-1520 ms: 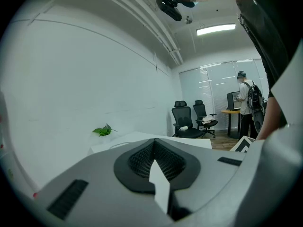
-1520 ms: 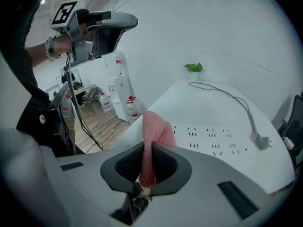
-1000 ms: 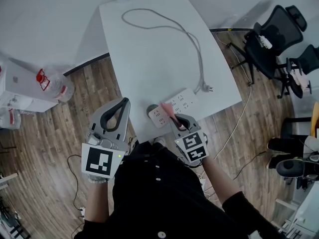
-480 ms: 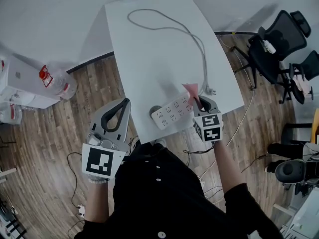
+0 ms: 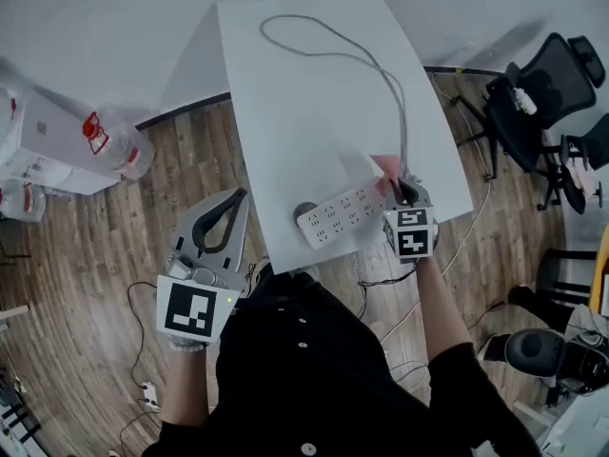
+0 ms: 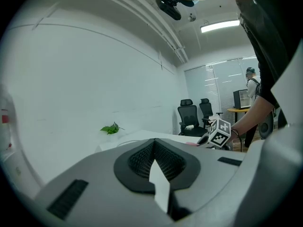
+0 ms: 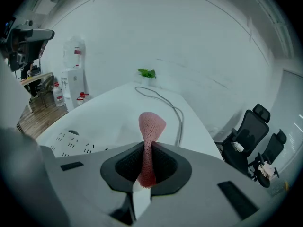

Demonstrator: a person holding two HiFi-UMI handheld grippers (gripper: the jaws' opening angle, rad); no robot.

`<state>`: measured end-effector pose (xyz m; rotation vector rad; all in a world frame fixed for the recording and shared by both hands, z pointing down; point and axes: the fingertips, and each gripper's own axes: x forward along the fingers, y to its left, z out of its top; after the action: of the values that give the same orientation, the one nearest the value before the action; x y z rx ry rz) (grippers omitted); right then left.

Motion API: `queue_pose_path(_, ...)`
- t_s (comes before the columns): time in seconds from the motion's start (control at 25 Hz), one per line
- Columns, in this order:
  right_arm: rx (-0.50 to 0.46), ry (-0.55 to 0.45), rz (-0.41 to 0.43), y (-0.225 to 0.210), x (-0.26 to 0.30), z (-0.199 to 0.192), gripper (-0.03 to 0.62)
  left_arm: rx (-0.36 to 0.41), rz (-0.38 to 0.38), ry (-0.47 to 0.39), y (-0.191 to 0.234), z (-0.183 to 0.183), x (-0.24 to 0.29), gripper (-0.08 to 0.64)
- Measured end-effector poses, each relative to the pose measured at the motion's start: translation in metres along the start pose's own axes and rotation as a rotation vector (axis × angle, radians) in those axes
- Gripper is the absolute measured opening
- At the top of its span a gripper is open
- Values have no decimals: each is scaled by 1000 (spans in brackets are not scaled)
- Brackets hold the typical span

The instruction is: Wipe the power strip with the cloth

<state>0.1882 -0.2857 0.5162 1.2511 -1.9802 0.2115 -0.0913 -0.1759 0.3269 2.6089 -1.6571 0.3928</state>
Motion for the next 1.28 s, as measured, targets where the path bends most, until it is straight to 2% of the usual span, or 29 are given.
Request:
queue_pose_path(0.48,-30,72,66,33,17,-17,55,-6,20,10,7,-5,-4,11)
queue_pose_path(0.8,-23,75,103,51,13,-17,55,-6,19,8,8,-7,-4,11)
queue_pose_path(1.28,-33,41,202,104,3,-6,55,-10,10,4,8,-5,-2,11)
